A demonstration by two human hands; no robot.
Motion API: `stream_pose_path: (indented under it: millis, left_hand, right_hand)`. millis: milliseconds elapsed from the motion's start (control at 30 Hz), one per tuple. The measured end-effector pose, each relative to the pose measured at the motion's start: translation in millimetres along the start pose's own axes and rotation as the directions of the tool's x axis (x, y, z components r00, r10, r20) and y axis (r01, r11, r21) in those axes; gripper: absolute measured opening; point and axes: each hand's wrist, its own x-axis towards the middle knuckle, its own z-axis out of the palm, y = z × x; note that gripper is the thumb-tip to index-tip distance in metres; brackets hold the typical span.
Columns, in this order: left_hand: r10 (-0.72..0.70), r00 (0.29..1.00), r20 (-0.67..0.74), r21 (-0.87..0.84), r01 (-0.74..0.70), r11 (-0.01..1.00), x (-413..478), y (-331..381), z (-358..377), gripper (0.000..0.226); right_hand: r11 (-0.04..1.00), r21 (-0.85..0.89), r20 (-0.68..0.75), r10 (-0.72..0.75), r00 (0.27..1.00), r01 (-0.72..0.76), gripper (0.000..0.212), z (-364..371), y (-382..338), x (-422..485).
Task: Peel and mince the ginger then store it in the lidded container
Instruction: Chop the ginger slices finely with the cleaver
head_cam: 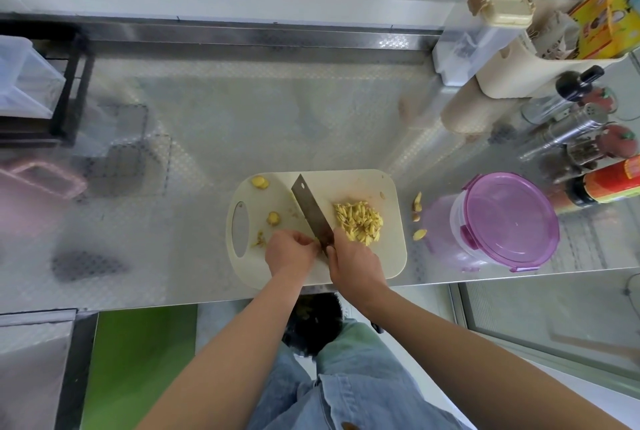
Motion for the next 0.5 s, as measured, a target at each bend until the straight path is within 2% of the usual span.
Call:
stream_pose_path:
  millis: [133,267,500]
  left_hand:
    - [0.006,1.0,-0.027,0.021,-0.006,1.0,-2.1,-1.4,-0.1,0.019]
    - [0.008,0.998,-0.059,0.009,-0.007,1.0,-2.6,-4.8,1.6,0.017]
    - [0.024,0.997,-0.071,-0.016,-0.025,1.0,-1.7,-8.0,4.2,0.016]
  right_hand:
    - [0.999,0.029,-0.035,0.021,0.999,-0.02,0.022,1.1,-0.1,8.6]
    - [0.997,0.073,-0.072,0.006,0.997,-0.001,0.021,-2.7,6.3,8.8]
    - [0.998,0.06,-0.053,-0.017,0.998,0.02,0.022,-4.2,9.6,-0.8]
